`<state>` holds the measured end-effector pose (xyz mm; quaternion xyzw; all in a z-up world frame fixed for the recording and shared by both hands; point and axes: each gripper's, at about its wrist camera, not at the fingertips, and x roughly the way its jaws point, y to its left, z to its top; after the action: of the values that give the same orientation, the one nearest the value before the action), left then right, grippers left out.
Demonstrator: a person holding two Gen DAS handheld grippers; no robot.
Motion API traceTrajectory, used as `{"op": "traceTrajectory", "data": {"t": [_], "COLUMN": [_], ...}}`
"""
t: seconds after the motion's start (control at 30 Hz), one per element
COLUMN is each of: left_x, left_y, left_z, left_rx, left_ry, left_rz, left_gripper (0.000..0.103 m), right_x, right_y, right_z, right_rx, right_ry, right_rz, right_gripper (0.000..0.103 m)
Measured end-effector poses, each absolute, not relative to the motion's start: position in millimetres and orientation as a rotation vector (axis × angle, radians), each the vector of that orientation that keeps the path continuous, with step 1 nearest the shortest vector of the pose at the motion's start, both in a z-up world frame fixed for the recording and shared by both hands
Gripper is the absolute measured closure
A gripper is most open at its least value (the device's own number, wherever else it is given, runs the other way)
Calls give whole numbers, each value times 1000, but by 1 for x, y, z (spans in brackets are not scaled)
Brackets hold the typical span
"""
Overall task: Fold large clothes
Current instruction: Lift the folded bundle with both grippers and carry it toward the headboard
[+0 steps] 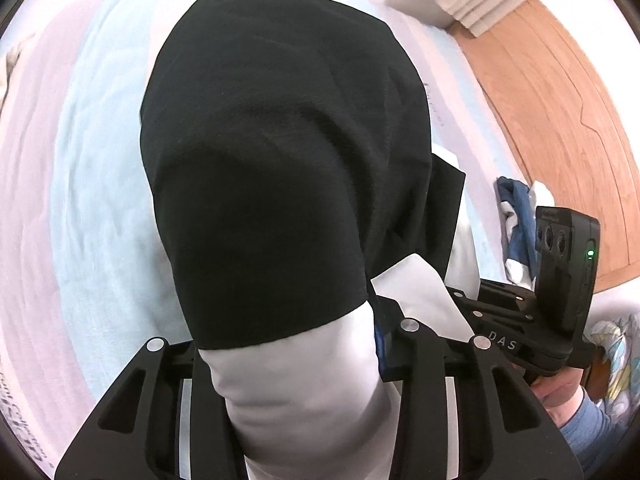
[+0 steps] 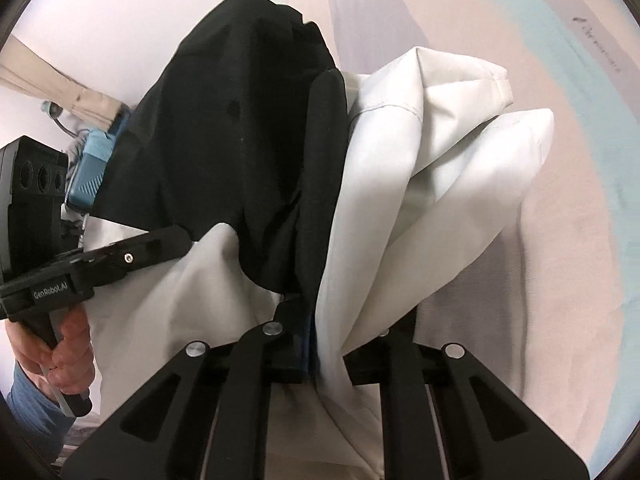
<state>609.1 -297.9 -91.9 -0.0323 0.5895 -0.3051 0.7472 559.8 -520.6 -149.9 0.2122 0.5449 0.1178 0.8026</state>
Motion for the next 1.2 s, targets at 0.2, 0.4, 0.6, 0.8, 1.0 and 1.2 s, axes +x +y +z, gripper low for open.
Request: {"op": "traceTrajectory", "data": {"t": [0.2, 0.4, 0.6, 0.8, 1.0, 1.2], "left_x": [583, 539, 486, 429, 377, 353], "left_y": [-340, -422, -526, -629, -726, -829], "left_z": [-42, 15, 71, 115, 151, 158], "left_rx": [-10, 44, 118, 193, 219, 207], "left_ry": [1231, 1170, 1104, 1032, 979, 980], "left_rz": [-713, -826, -998, -1159, -1271, -1355], "left_gripper": [66, 66, 66, 66, 66, 66], "right_x": [529, 468, 395, 330, 268, 227], "right_y": [-561, -633, -709, -781, -841, -909], "right_z": [-104, -44, 17, 68, 110, 130], "right_rx": [474, 500, 496, 463, 426, 432], "right_ry": [1083, 979, 893, 843, 808, 798], "right_rz": [233, 143, -5, -191, -330, -454], "right_gripper": [93, 93, 93, 93, 93, 93]}}
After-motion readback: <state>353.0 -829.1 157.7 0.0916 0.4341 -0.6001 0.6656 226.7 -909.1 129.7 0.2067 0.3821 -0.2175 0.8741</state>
